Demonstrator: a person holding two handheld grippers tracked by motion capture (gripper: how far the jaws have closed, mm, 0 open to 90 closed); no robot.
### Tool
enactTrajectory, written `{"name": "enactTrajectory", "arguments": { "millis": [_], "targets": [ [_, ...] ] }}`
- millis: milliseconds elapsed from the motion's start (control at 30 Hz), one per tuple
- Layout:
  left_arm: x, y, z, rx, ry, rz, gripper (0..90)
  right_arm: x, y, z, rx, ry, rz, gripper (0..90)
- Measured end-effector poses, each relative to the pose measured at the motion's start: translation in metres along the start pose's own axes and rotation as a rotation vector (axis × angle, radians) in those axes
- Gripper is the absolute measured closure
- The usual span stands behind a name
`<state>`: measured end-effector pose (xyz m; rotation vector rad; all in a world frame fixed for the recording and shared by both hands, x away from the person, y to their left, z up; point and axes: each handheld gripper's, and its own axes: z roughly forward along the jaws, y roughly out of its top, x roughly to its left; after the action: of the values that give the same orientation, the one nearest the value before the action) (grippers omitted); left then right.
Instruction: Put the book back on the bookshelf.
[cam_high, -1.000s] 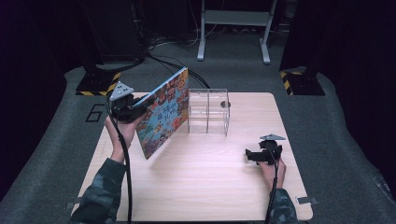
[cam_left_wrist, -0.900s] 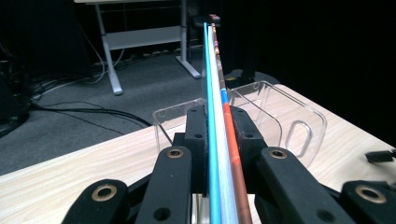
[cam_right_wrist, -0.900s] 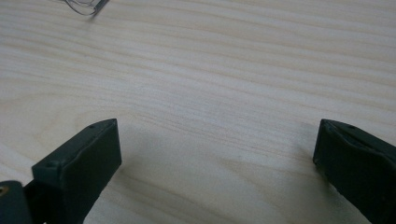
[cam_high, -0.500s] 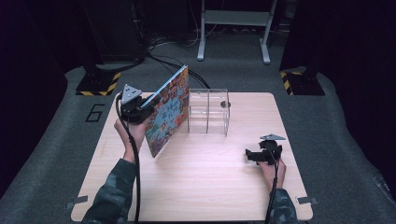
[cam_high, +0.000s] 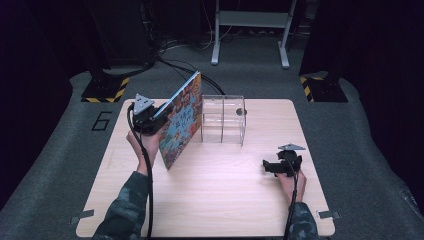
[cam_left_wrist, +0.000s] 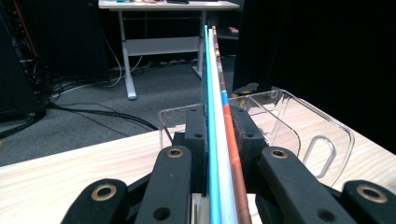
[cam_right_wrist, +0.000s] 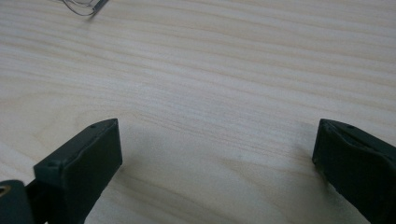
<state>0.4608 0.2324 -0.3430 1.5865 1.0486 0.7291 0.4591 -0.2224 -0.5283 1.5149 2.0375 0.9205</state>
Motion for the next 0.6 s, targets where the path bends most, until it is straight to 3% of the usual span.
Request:
{"name": "enactTrajectory", "arguments": {
  "millis": [200,300,367,600],
  "targets": [
    [0.003,-0.005,-0.003,-0.024,-0.006,-0.007,78.0,0.001,0.0,0.0,-0.001,-0.002,0.003,1.0],
    [0.005,-0.006,-0.006,-0.064,-0.029,-0.036,73.4,0.0,0.0,0.0,0.004,-0.003,-0.009,1.0],
    [0.006,-0.006,-0.007,-0.06,-0.042,-0.039,72.2,0.002,0.0,0.0,0.004,-0.003,0.003,1.0],
    [0.011,-0.006,-0.019,-0.062,-0.108,-0.052,56.0,0.001,0.0,0.0,0.0,-0.004,-0.006,1.0]
  ]
}}
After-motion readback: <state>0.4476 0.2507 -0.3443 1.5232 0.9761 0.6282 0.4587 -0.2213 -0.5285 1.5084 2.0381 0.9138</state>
